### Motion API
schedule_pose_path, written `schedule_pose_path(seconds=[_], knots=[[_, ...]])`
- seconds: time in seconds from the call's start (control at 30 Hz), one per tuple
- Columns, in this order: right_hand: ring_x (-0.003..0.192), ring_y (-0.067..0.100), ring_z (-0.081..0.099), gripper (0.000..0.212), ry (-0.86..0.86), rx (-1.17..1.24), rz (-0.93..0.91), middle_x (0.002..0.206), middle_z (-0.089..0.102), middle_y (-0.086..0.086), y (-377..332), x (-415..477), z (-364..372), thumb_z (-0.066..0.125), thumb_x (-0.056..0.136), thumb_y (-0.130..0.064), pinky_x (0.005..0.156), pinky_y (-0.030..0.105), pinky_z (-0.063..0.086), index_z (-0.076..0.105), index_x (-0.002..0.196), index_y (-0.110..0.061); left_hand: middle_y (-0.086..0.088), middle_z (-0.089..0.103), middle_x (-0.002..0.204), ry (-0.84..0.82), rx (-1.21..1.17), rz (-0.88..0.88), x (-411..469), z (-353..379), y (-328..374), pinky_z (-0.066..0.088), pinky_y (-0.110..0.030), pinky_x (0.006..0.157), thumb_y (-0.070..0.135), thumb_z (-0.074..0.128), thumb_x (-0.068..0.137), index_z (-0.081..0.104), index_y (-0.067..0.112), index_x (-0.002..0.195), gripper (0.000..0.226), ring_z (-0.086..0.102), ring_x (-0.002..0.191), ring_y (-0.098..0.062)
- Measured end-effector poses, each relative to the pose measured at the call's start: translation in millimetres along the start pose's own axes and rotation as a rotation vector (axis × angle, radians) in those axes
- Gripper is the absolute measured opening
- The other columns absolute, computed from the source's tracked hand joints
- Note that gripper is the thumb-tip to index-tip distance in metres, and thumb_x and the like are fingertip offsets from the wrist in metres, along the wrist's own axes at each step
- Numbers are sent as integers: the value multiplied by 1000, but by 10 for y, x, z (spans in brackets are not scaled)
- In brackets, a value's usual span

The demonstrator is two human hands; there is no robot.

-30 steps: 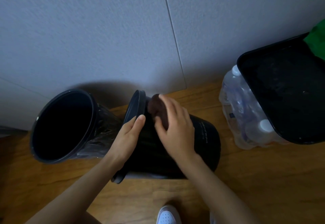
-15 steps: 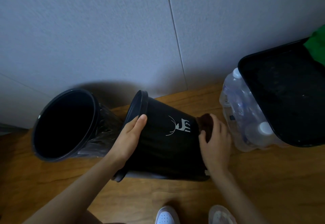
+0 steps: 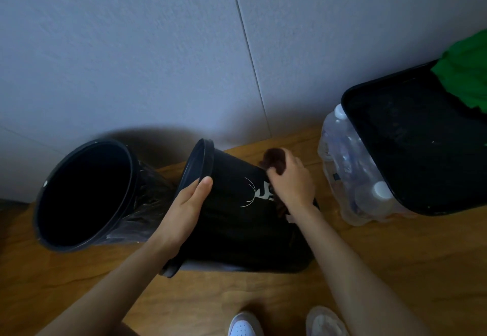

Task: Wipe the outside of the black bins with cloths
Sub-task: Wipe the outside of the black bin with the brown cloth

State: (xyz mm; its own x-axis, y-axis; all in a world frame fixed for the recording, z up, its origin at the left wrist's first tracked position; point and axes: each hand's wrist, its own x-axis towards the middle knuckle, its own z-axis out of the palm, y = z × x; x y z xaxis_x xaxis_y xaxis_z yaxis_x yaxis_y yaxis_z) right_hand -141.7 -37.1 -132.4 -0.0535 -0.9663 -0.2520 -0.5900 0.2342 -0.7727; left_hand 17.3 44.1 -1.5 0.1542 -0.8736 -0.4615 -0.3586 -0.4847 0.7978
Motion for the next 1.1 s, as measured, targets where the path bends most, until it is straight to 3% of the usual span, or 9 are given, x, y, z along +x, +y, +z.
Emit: schedule_pose_path(seconds=[0.13,0.23,0.4,0.53,0.67,0.73,0.9,1.1], knots=[[116,22,51,52,100,-39,151,127,53,3,616,-86,-86,54,86,-34,92,41,47,39,136,-26,4,66,99,19,-36,-26,39,20,38,43,-26,84,37,32,98,61,27,97,30,61,97,-12],[124,23,44,53,221,-42,76,133,49,4,630,-316,-89,55,87,-28,99,38,40,39,137,-24,2,66,100,50,-71,-59,82,20,53,44,-31,88,38,33,98,61,26,96,30,61,98,-14],[125,20,40,59,352,100,-82,138,44,1,114,-883,136,57,85,-24,98,33,36,35,139,-28,-4,65,110,87,-124,-130,139,-44,38,40,-42,104,41,35,97,61,26,98,30,60,107,-22],[124,19,41,55,386,130,-300,136,41,-5,-329,-1188,375,48,84,-32,97,29,33,35,137,-27,-7,65,102,90,-108,-134,133,-42,29,41,-47,101,42,34,97,60,23,100,32,60,103,-25],[121,19,42,55,388,60,-439,134,42,-2,-263,-1159,390,50,84,-33,96,28,34,35,137,-25,-5,64,99,91,-90,-126,131,-43,-1,43,-46,100,44,35,97,60,20,102,34,59,104,-26],[120,20,44,56,395,66,-387,134,42,-2,-101,-1073,346,49,84,-33,95,31,39,34,138,-26,-6,65,106,94,-109,-138,149,-66,-11,42,-45,101,43,35,97,61,22,103,34,60,106,-25],[121,25,44,59,438,57,6,134,44,7,487,-830,153,56,85,-25,92,44,47,32,140,-28,-8,66,113,112,-175,-180,210,-95,-32,39,-46,106,43,35,97,62,21,108,36,61,108,-25],[125,23,45,58,418,123,104,137,43,8,667,-736,38,55,88,-21,96,41,47,32,140,-18,-4,66,110,140,-143,-129,167,-4,20,43,-38,101,41,36,98,61,22,104,32,61,106,-20]])
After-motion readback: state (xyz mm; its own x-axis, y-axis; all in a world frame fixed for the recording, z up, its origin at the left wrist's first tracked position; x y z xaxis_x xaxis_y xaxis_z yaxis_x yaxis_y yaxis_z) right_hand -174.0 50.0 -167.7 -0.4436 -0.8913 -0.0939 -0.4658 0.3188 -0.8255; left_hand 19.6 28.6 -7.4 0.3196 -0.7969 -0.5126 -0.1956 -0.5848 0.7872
